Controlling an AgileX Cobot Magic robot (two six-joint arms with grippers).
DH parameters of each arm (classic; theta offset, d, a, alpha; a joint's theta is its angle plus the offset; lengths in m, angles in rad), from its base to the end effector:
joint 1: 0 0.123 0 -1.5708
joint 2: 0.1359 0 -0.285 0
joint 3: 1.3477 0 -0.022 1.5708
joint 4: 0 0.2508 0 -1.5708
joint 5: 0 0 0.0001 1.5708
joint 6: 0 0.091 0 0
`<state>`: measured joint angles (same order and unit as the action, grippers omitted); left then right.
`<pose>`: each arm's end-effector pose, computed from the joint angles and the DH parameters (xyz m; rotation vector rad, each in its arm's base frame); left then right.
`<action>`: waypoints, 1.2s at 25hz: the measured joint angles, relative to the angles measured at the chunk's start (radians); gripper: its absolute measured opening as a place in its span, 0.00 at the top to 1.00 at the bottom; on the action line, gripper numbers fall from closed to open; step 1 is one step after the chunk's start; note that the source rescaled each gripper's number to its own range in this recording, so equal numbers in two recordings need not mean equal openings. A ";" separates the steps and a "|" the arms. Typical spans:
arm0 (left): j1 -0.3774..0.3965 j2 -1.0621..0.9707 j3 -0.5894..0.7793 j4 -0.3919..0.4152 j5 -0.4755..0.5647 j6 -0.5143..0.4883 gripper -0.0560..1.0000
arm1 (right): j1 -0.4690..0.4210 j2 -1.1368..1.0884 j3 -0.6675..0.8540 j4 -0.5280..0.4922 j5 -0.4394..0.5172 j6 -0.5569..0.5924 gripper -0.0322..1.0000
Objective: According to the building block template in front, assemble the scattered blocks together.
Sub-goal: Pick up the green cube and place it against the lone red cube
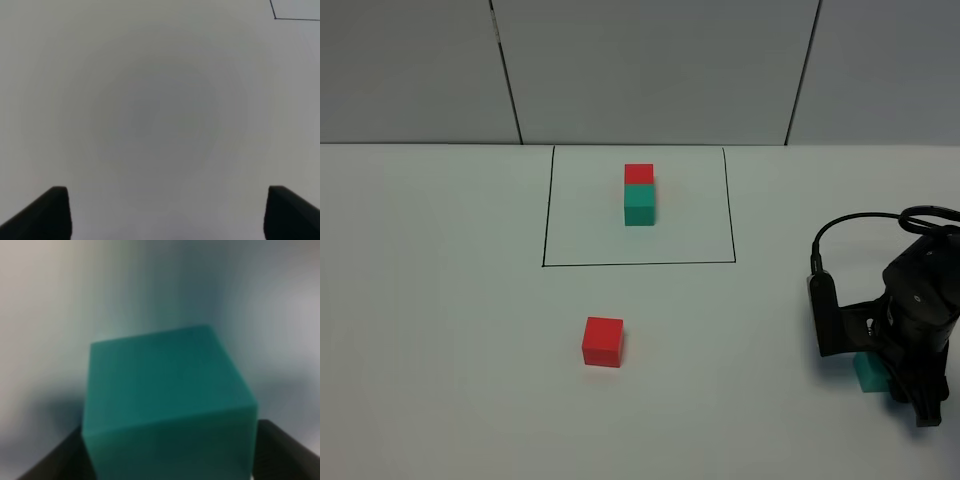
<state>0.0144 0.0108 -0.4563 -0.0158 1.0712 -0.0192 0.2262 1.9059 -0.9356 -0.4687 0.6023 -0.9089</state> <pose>0.0010 -0.0012 0.2642 -0.0351 2.1090 -0.0220 0.3146 0.0485 0.1100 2.1224 -2.2500 0.4547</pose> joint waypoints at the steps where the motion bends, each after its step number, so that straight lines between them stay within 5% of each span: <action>1: 0.000 0.000 0.000 0.000 0.000 0.000 0.05 | -0.003 0.000 0.000 0.000 0.003 0.000 0.39; 11: 0.000 0.000 0.000 0.000 0.000 0.000 0.05 | -0.007 0.006 0.000 -0.001 0.019 -0.004 0.93; 30: 0.000 0.000 0.000 0.000 0.000 0.001 0.05 | -0.006 0.007 -0.001 0.023 0.012 -0.036 0.95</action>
<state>0.0144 0.0108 -0.4563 -0.0158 1.0712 -0.0182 0.2200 1.9130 -0.9364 -0.4460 0.6142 -0.9446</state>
